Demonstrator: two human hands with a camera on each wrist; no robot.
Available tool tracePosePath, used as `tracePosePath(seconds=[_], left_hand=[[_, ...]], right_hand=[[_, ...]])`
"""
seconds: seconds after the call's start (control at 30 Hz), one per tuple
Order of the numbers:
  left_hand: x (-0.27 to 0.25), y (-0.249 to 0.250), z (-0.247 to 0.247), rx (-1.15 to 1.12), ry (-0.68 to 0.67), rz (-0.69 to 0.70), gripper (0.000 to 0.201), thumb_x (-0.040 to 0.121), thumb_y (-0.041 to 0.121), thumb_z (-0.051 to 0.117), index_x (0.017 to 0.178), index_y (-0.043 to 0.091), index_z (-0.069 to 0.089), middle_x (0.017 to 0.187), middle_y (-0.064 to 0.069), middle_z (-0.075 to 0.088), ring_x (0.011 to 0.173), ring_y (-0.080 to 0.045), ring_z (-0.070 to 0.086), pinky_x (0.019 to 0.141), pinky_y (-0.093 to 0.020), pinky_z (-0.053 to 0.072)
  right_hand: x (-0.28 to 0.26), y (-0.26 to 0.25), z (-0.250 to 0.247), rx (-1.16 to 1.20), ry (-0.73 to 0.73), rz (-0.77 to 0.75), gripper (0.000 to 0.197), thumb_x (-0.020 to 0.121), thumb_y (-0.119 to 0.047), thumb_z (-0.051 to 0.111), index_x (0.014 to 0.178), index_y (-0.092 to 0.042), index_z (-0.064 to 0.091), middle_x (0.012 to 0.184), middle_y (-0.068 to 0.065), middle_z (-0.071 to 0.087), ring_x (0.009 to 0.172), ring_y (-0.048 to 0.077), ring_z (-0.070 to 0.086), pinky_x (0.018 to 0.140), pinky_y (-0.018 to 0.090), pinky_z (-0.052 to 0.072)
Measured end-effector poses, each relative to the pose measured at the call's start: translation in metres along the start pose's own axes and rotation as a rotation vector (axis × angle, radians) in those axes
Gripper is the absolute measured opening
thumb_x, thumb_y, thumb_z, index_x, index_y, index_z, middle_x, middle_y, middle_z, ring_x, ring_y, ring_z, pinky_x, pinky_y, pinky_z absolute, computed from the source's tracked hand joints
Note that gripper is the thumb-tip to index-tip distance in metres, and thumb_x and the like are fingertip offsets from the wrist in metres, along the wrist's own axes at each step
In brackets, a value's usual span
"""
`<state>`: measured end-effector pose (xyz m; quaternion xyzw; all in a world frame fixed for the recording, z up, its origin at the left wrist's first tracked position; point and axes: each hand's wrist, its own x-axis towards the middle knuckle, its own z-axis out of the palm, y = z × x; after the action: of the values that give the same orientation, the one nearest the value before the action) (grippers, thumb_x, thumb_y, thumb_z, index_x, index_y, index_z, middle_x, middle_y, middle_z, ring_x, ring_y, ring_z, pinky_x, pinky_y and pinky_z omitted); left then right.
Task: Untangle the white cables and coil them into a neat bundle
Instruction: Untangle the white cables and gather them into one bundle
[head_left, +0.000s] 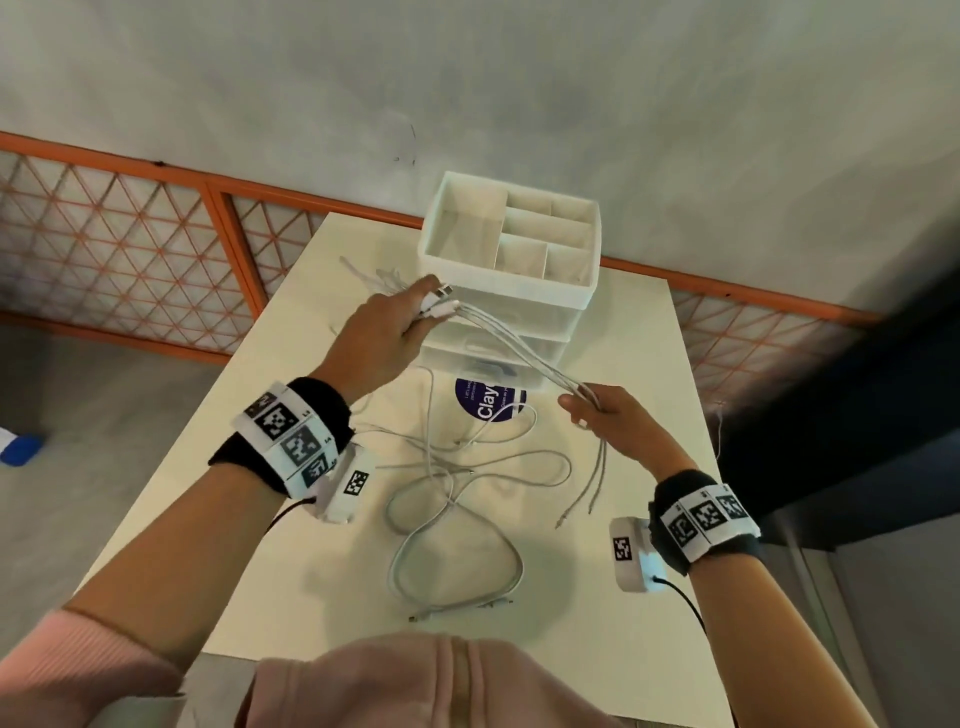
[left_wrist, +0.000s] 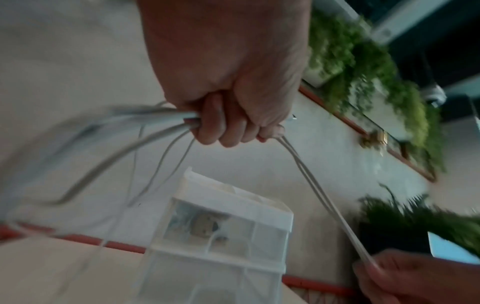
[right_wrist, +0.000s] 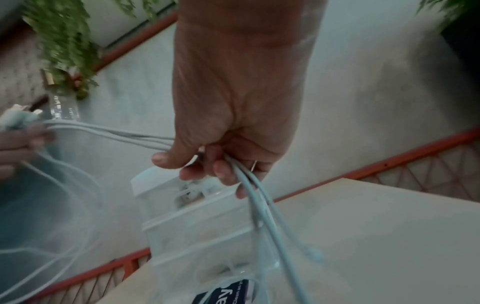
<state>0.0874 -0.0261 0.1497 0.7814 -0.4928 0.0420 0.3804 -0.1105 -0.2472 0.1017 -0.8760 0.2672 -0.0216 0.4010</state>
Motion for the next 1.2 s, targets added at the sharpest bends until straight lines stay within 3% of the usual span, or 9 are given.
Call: tracePosePath(seconds=[0.13,0.27,0.4,0.53,0.6,0.83,0.97,1.07,1.2], left_hand=[[-0.012,0.003,0.021,0.161,-0.185,-0.03,0.029,0.096,0.029,0.047,0.117,0.01,0.049,0.067,-0.009,0.059,0.067,-0.038,0.058,0.054,-0.033,0.034],[-0.024,0.013,0.047,0.253,-0.299,-0.085,0.028,0.096,0.023,0.045,0.12,0.008,0.047,0.092,-0.021,0.065,0.082,-0.042,0.059,0.06,-0.035,0.035],[-0.038,0.019,0.071,0.295,-0.378,-0.143,0.029,0.096,0.023,0.043,0.12,0.007,0.046,0.095,-0.023,0.063,0.084,-0.042,0.058,0.061,-0.036,0.034],[-0.048,0.023,0.077,0.299,-0.399,-0.154,0.028,0.095,0.021,0.043,0.119,0.005,0.047,0.095,-0.025,0.063,0.083,-0.043,0.058,0.06,-0.036,0.032],[-0.052,0.023,0.077,0.293,-0.411,-0.157,0.027,0.096,0.021,0.043,0.117,0.005,0.047,0.093,-0.024,0.063,0.081,-0.043,0.058,0.059,-0.036,0.031],[-0.07,0.018,0.077,0.141,-0.46,-0.191,0.025,0.096,0.029,0.048,0.103,0.006,0.05,0.084,-0.018,0.064,0.078,-0.039,0.059,0.06,-0.034,0.036],[-0.076,0.02,0.071,0.002,-0.543,-0.184,0.032,0.092,0.036,0.054,0.108,0.008,0.05,0.076,-0.009,0.062,0.073,-0.027,0.061,0.063,-0.032,0.043],[-0.075,0.024,0.064,-0.154,-0.578,-0.274,0.055,0.084,0.042,0.063,0.128,0.018,0.04,0.068,-0.002,0.052,0.06,-0.012,0.049,0.056,-0.011,0.037],[-0.07,0.027,0.05,-0.503,-0.474,-0.412,0.041,0.086,0.056,0.051,0.106,0.02,0.048,0.061,0.011,0.04,0.051,-0.006,0.035,0.053,-0.021,0.035]], right_hand=[[-0.002,0.019,0.0,-0.097,0.092,0.094,0.033,0.09,-0.036,0.059,0.089,-0.004,0.053,0.072,0.002,0.052,0.072,0.022,0.05,0.063,0.031,0.035],[-0.01,0.033,0.013,-0.272,0.12,0.066,0.067,0.074,-0.028,0.078,0.129,-0.013,0.043,0.121,0.011,0.045,0.112,0.025,0.043,0.094,0.037,0.032],[-0.028,0.028,0.05,-0.149,0.148,-0.168,0.039,0.073,-0.017,0.079,0.104,-0.009,0.055,0.094,0.004,0.053,0.079,0.015,0.049,0.074,0.023,0.04],[-0.048,0.032,0.09,-0.09,-0.474,-0.081,0.015,0.072,-0.013,0.08,0.079,-0.009,0.067,0.065,-0.008,0.061,0.055,-0.004,0.055,0.059,0.013,0.044],[-0.058,0.041,0.11,-0.134,-0.593,-0.068,0.017,0.071,-0.014,0.081,0.081,-0.007,0.069,0.067,-0.008,0.06,0.056,-0.007,0.055,0.058,0.009,0.042],[-0.064,0.053,0.148,-0.317,-0.617,-0.214,0.017,0.077,-0.018,0.076,0.088,-0.006,0.072,0.071,-0.013,0.041,0.078,0.015,0.047,0.069,0.023,0.036],[-0.055,0.039,0.125,-0.243,-0.696,-0.12,0.006,0.078,-0.016,0.074,0.08,-0.016,0.069,0.08,-0.001,0.061,0.079,0.017,0.057,0.075,0.029,0.044],[-0.048,0.017,0.093,-0.174,-0.713,-0.09,0.016,0.08,-0.014,0.073,0.073,-0.024,0.062,0.08,-0.002,0.062,0.073,0.007,0.055,0.072,0.022,0.043],[-0.048,-0.012,0.044,0.054,-0.632,-0.111,0.008,0.089,-0.011,0.063,0.085,-0.015,0.056,0.08,-0.007,0.059,0.072,0.004,0.052,0.07,0.016,0.04]])
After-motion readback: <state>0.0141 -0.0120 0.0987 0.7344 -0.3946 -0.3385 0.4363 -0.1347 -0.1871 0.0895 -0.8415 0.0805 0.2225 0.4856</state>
